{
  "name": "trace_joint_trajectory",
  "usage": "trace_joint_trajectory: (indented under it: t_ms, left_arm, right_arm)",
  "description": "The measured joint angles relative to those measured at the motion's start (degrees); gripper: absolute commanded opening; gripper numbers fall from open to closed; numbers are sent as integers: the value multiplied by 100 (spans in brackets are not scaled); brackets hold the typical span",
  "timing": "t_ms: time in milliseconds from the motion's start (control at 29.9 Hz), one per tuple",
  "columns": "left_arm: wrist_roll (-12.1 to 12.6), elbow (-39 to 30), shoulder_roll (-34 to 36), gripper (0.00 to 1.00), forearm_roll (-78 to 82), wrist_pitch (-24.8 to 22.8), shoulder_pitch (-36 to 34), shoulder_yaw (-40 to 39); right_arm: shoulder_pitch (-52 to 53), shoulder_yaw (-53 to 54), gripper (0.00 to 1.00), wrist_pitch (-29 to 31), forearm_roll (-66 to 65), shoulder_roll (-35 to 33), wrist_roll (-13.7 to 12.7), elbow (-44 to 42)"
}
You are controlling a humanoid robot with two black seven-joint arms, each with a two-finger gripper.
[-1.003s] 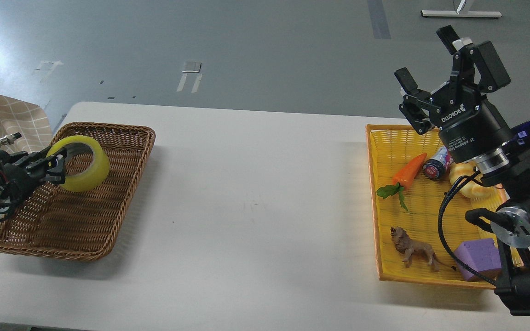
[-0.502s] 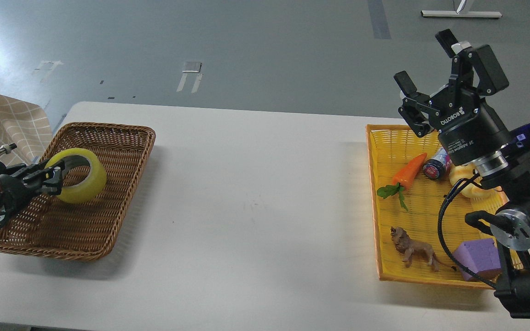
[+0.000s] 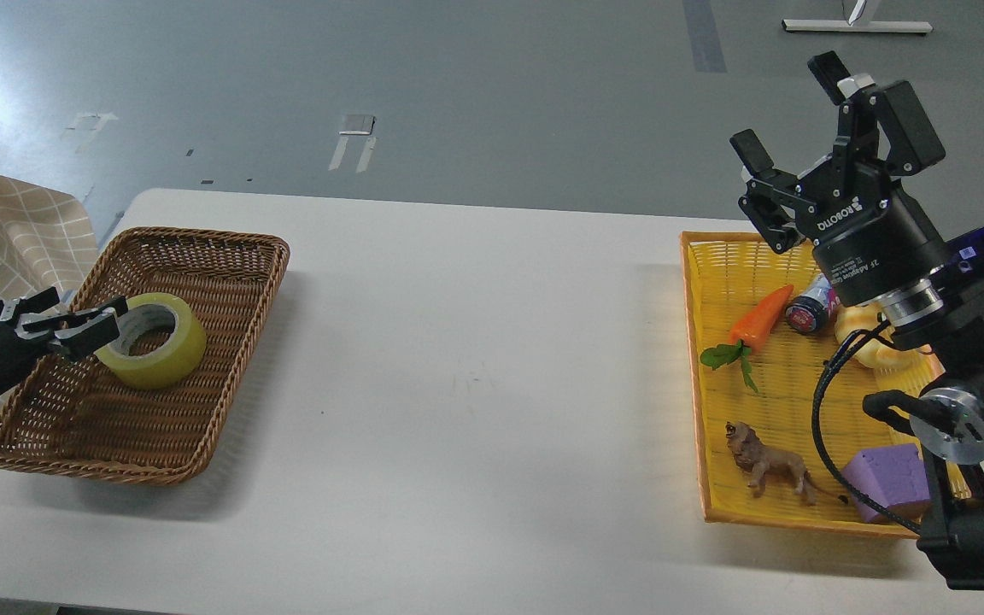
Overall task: Place and transfer tape with both arms
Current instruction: 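Lower the tape into the basket, open the left gripper and lift away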
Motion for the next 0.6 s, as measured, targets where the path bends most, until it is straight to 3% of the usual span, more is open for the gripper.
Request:
trace_joint_trajectory:
  t_ms: [134,267,401,602]
  left_arm:
    - [-54,-574,-190,98,-1188,132,-76,-21]
    - [-55,-1209,-430,98,-1903,613,-127,-51]
    - [-56,-1987,-1058,98,-2055,1047,-145,-244]
    - [-55,-2666,-2387,98,-2090,1130,-133,-1041]
  right_arm:
    - [24,-61,100,8,0,44,24,18]
    - [62,-85,100,2,-37,185,67,21]
    - [91,-86,100,-13,-79,330,84,52]
    - [126,-110,100,-11,-156,384,84,100]
